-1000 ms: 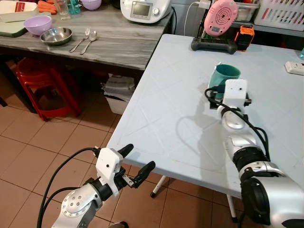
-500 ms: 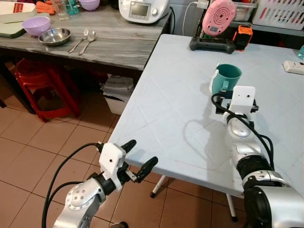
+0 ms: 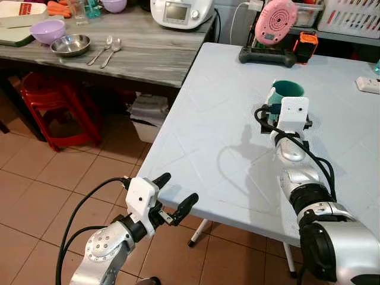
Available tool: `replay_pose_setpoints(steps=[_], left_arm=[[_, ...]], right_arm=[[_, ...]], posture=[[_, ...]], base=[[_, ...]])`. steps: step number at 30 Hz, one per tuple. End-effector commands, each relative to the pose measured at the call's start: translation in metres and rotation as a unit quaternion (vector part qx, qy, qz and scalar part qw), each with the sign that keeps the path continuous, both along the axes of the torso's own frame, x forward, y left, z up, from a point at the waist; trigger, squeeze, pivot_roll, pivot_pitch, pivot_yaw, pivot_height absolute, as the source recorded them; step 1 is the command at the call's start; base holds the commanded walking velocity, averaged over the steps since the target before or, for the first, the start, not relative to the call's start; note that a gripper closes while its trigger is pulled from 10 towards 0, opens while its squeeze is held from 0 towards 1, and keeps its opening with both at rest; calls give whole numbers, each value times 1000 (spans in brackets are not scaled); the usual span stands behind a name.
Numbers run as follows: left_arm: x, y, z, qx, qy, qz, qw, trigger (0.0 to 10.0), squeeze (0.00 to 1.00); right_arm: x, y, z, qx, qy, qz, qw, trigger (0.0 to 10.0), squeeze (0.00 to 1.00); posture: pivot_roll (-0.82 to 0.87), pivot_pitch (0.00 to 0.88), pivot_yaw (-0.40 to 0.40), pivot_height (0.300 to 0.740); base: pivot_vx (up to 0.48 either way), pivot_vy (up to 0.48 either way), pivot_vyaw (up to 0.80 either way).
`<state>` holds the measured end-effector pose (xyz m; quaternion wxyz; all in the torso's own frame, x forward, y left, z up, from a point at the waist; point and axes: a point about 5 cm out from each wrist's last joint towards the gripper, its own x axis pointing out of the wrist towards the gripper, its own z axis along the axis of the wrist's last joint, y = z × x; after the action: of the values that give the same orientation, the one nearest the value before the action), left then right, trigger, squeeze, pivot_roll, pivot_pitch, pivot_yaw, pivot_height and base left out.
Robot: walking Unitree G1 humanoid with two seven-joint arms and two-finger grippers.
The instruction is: Setting the table
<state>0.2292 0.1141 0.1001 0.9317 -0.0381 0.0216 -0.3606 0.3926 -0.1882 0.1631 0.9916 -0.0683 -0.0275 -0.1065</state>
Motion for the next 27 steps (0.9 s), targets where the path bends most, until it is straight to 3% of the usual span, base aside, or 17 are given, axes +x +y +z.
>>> replay_pose_setpoints(steps=[1, 27], left_arm=[[-2, 0, -2, 2, 1, 5, 1000, 10000, 0], [-2, 2, -4, 10, -3, 18, 1000, 10000, 0]], right_arm=[[2, -3, 4, -2, -3, -6, 1000, 0, 0], [3, -8, 4, -7, 10, -5, 1000, 0, 0]], posture=[[71, 122, -10, 740], [82, 117, -10, 740]], base=[[0, 0, 0], [0, 0, 0]])
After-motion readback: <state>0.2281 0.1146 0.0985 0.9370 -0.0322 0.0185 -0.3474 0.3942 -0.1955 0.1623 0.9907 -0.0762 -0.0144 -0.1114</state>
